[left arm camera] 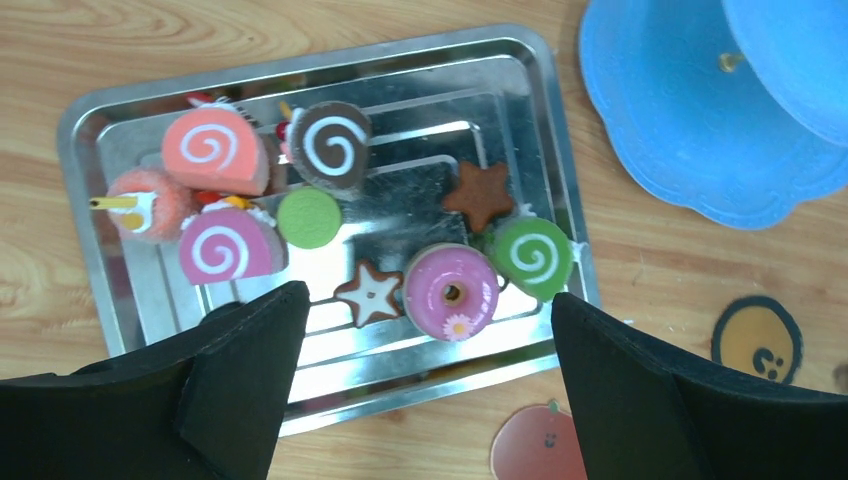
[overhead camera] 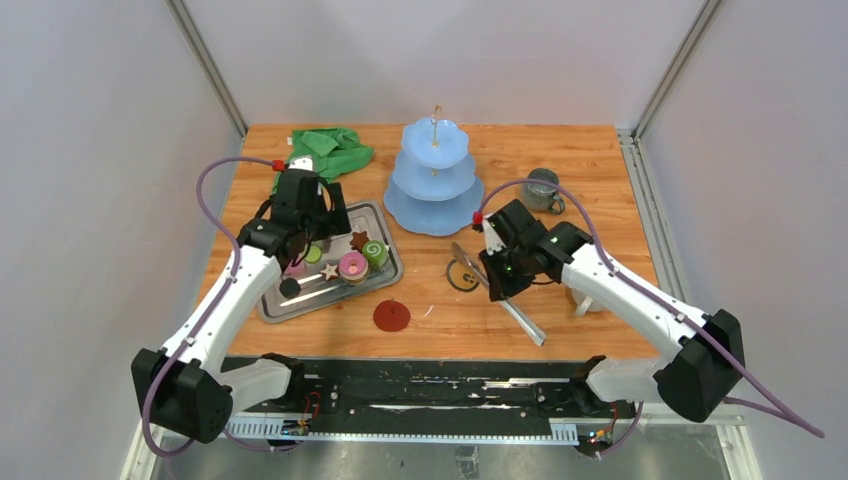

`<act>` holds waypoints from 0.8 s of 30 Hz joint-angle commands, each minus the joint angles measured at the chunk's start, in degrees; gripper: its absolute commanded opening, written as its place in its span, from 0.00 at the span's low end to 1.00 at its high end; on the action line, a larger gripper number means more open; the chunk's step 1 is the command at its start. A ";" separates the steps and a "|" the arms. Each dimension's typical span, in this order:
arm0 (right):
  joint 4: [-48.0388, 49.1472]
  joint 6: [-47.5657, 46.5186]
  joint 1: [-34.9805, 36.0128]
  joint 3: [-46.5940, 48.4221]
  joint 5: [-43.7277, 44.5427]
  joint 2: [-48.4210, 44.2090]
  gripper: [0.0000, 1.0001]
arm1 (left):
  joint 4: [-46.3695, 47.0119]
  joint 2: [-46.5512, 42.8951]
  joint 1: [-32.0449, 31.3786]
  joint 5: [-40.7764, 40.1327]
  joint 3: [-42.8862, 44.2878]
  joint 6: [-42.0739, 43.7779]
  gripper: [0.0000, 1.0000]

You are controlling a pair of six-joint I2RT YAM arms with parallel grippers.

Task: Serve the afternoon tea

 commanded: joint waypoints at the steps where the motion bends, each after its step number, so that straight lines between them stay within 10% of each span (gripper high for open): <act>1: -5.90 -4.15 6.13 6.91 -2.69 2.63 0.16 | -1.91 0.76 3.79 0.14 1.20 -1.42 0.96; 24: 3.11 -5.51 15.15 26.44 1.80 27.82 0.43 | -2.12 -3.06 8.51 3.89 -1.57 -1.83 0.96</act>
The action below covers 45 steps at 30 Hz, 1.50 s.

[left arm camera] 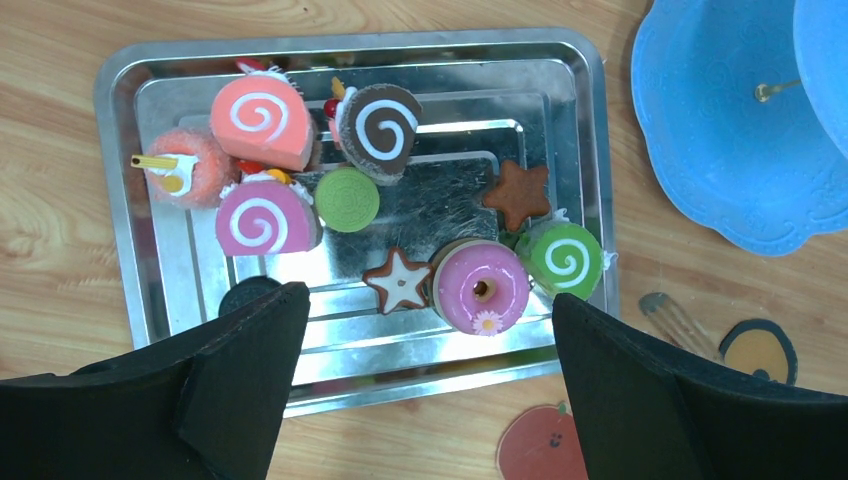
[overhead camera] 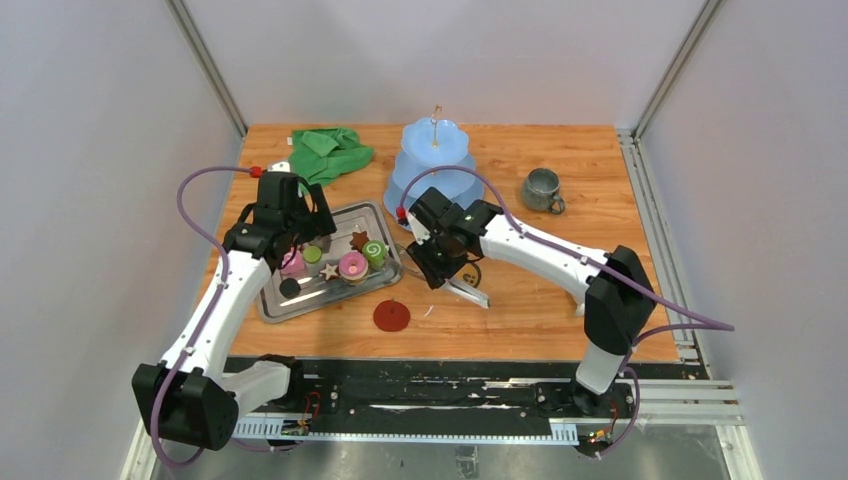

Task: Serve the afternoon tea

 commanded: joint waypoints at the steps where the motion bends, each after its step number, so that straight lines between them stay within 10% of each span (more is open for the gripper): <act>1: 0.97 -1.18 2.15 3.43 0.78 1.61 0.43 | 0.36 -0.98 0.27 0.60 -0.35 0.09 0.96; 31: 7.53 0.84 3.14 7.54 5.88 9.80 0.46 | -0.09 -1.42 0.30 0.95 -0.30 0.56 0.96; 40: 7.51 0.27 3.60 7.35 6.45 6.54 0.03 | -0.22 -2.11 0.34 0.72 -0.65 0.52 0.96; 45: 6.79 -0.57 3.58 5.05 8.15 1.57 0.01 | -0.27 -2.25 0.36 0.47 -0.61 0.61 0.96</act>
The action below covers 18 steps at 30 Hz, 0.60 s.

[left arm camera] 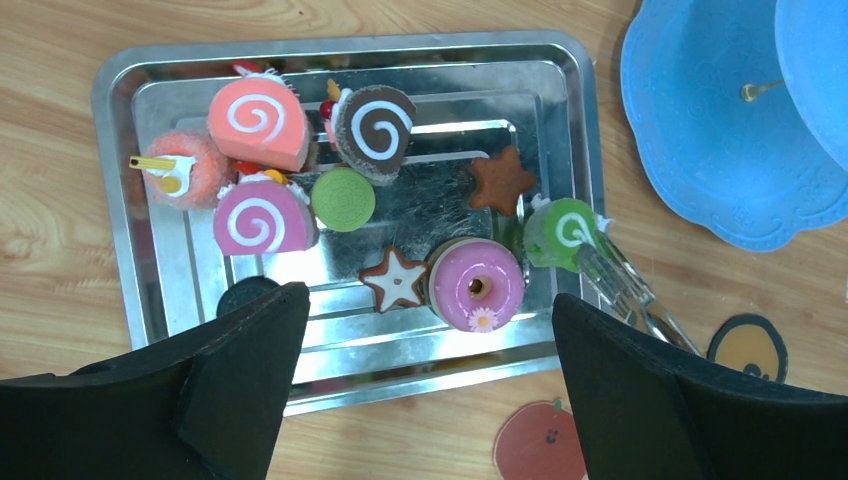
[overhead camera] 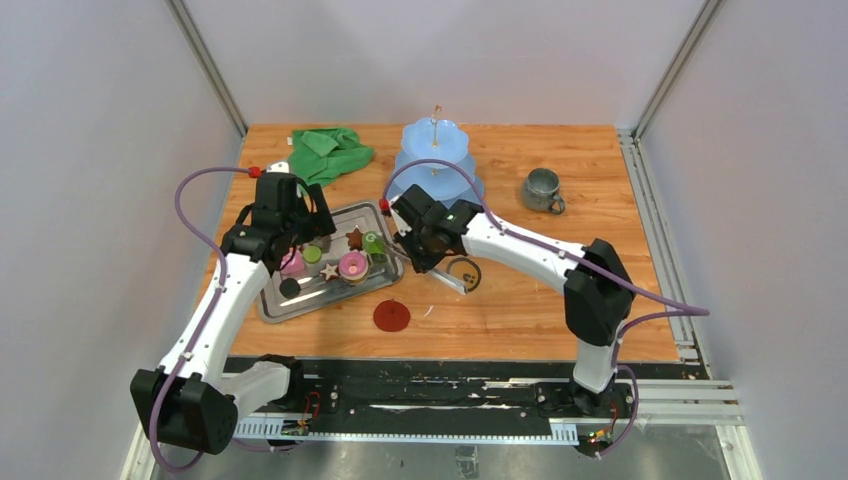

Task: Serve the afternoon tea

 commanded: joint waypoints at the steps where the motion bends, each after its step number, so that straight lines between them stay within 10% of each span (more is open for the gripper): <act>1: -0.56 -0.98 1.16 -1.65 2.76 -7.70 0.01 | -0.12 -1.25 0.36 -0.12 -0.46 0.61 0.96; 18: -6.12 -3.24 -11.87 -12.71 9.44 -34.48 0.01 | 0.23 -2.23 0.36 0.68 0.46 0.95 0.96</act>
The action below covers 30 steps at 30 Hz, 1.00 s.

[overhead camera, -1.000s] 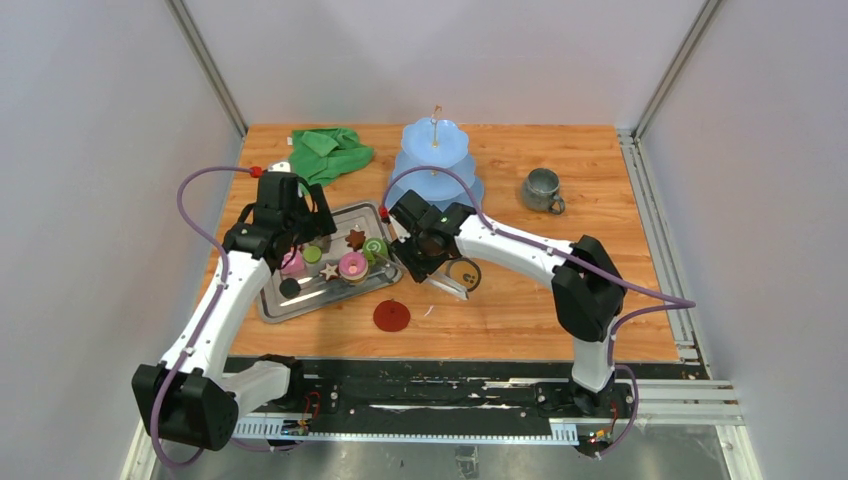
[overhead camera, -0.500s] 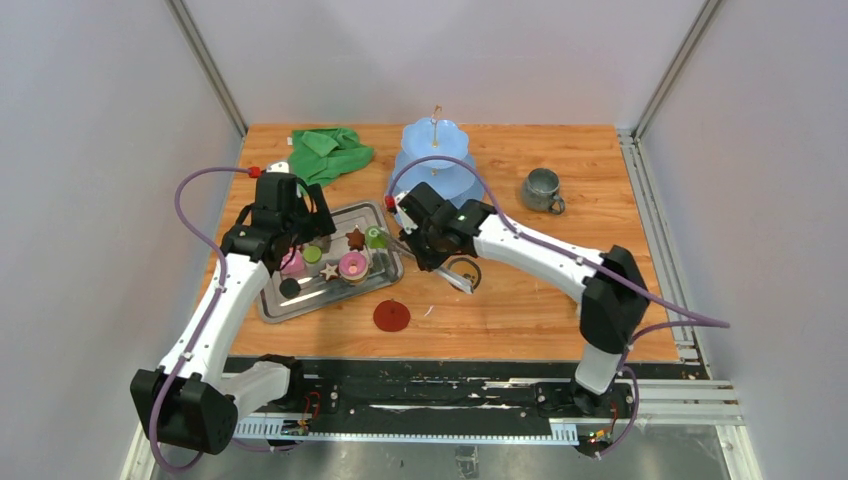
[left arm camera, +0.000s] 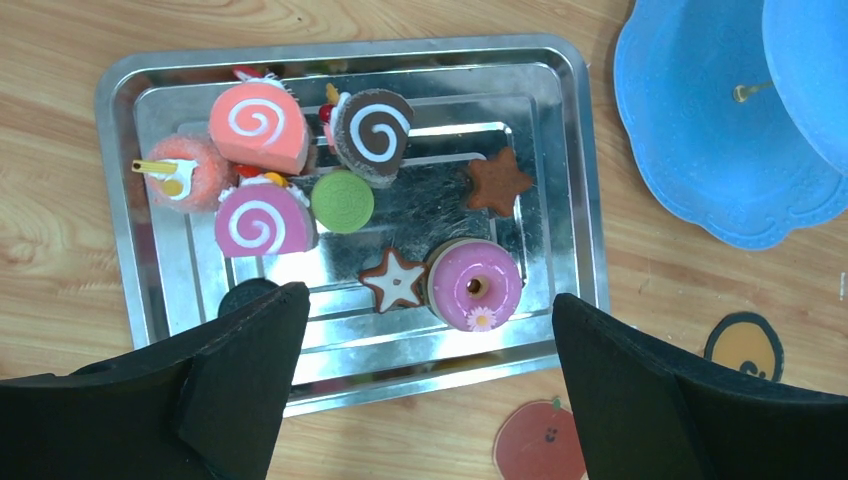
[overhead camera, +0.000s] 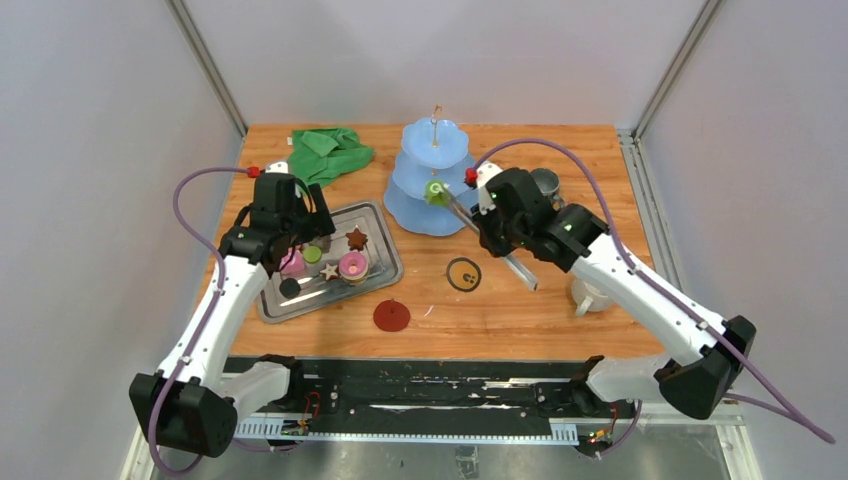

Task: Serve the afternoon tea

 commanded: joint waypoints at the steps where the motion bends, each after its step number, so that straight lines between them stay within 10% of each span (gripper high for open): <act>1: -0.57 -1.58 -6.04 -0.64 1.14 -2.30 0.01 | 0.23 -1.51 0.36 0.54 0.38 0.48 0.97; 30: 8.80 -4.25 -16.07 16.52 -0.86 23.90 0.01 | -2.38 -3.83 0.53 -2.10 0.93 1.49 0.96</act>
